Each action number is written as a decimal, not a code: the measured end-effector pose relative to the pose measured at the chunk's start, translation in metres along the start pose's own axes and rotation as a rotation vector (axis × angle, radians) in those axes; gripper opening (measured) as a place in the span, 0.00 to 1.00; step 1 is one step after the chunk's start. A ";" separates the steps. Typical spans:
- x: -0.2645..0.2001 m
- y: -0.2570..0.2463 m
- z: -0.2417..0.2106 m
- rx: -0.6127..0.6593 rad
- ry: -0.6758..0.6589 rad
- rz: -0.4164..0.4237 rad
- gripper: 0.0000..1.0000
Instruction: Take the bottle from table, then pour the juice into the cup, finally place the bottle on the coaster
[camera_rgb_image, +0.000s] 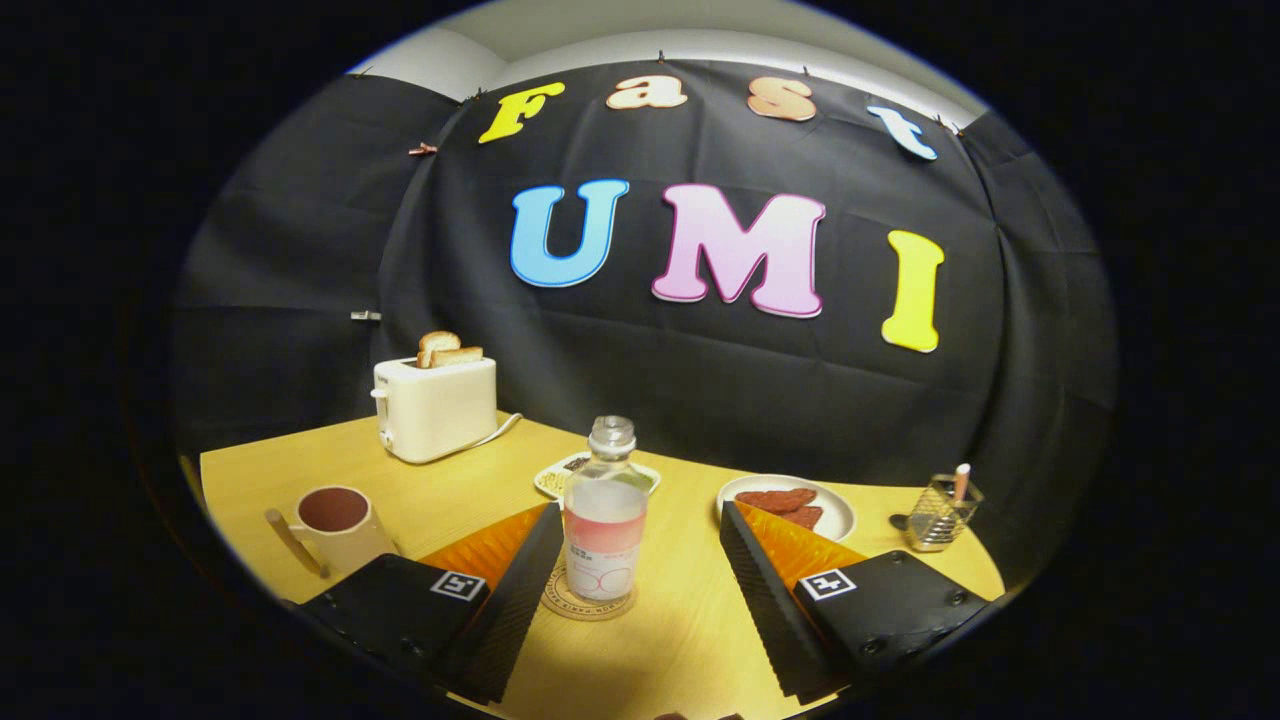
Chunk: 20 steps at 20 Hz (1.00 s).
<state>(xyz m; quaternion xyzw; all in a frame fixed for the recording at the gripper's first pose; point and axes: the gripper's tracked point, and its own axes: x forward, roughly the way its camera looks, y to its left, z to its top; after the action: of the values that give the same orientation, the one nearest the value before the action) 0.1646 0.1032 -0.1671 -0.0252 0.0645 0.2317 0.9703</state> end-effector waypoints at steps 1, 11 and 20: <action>-0.013 -0.006 0.012 -0.002 -0.008 -0.007 0.97; -0.142 -0.069 0.123 -0.022 -0.107 -0.178 0.97; -0.237 -0.064 0.166 -0.026 -0.139 -0.256 0.97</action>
<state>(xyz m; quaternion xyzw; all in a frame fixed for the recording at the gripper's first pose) 0.0031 -0.0468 0.0314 -0.0296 -0.0095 0.1081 0.9937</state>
